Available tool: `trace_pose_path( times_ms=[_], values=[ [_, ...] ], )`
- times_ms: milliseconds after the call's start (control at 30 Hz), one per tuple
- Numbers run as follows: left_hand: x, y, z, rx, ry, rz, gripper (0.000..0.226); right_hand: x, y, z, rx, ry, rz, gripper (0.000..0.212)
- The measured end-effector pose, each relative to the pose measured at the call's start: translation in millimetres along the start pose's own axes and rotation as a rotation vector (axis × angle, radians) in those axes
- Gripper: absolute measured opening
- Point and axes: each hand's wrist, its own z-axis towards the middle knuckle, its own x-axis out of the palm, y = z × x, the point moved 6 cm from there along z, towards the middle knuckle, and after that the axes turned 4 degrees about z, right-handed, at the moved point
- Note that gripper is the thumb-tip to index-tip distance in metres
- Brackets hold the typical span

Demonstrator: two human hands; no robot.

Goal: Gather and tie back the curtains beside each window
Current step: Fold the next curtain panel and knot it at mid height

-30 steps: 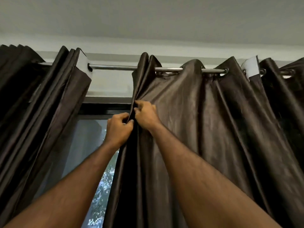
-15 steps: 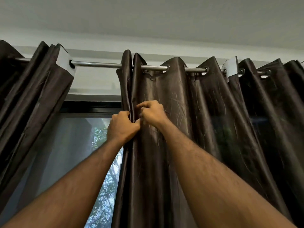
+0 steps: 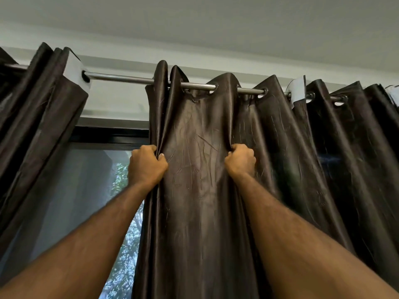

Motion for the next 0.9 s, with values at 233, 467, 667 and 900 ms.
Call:
trace_pose_path(
  times_ms=[233, 467, 667, 900],
  values=[
    [2.9, -7.6, 2.7, 0.062, 0.054, -0.100, 0.028, 90.1, 124.2, -34.8, -0.374, 0.362, 0.116, 0.026],
    [5.9, -1.0, -3.7, 0.065, 0.105, -0.092, 0.038, 99.0, 117.6, -26.8, -0.281, 0.596, 0.262, 0.029],
    [14.4, -10.7, -12.1, 0.052, 0.134, 0.021, 0.013, 35.0, 90.9, -31.1, -0.567, -0.028, -0.100, 0.017],
    [20.0, -0.2, -5.0, 0.037, 0.097, -0.008, 0.020, -14.3, 12.5, 3.0, -0.115, -0.067, -0.320, 0.054]
  ],
)
